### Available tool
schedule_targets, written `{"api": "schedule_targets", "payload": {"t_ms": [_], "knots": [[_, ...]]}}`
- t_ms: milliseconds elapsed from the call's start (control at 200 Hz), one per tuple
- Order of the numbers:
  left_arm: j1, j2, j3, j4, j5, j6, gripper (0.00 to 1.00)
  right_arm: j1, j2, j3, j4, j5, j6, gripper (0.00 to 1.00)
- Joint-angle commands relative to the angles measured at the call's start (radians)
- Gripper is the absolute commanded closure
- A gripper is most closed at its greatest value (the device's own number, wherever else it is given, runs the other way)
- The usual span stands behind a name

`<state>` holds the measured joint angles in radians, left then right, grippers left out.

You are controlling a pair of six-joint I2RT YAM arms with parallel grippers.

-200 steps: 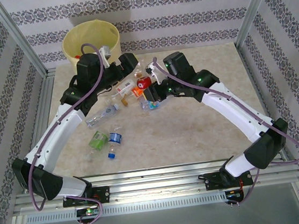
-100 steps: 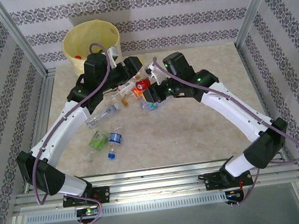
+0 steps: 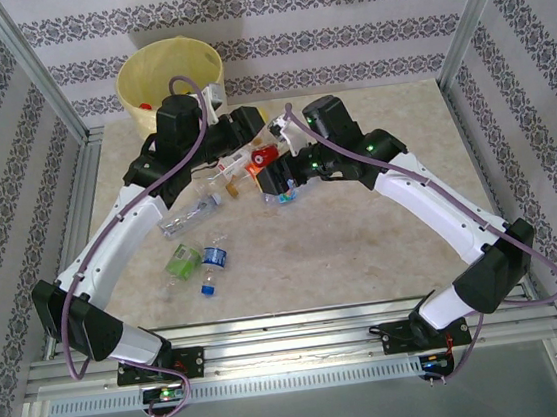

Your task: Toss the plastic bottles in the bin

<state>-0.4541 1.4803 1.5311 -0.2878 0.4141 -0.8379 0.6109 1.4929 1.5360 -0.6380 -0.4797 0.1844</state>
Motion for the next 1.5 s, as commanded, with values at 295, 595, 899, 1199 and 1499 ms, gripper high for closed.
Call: {"api": "schedule_targets", "payload": {"t_ms": [295,595,899,1199,1499], "knots": [[0.187,-0.037,0.199,-0.234,-0.080,0.211,0.68,-0.067,-0.071,-0.098,0.028,0.044,0.062,0.02],[0.336,0.021,0.501,-0.348,-0.167,0.371,0.69,-0.134,-0.092,-0.162,-0.003,0.096,0.107,0.02],[0.369,0.102,0.820,-0.206,-0.251,0.546,0.69,-0.169,-0.104,-0.212,0.004,0.086,0.134,0.02],[0.369,-0.004,0.710,0.242,-0.292,0.712,0.69,-0.185,-0.094,-0.212,0.009,0.082,0.130,0.02],[0.368,-0.028,0.620,0.390,-0.306,0.760,0.71,-0.198,-0.040,-0.181,0.018,0.059,0.130,0.02]]}}
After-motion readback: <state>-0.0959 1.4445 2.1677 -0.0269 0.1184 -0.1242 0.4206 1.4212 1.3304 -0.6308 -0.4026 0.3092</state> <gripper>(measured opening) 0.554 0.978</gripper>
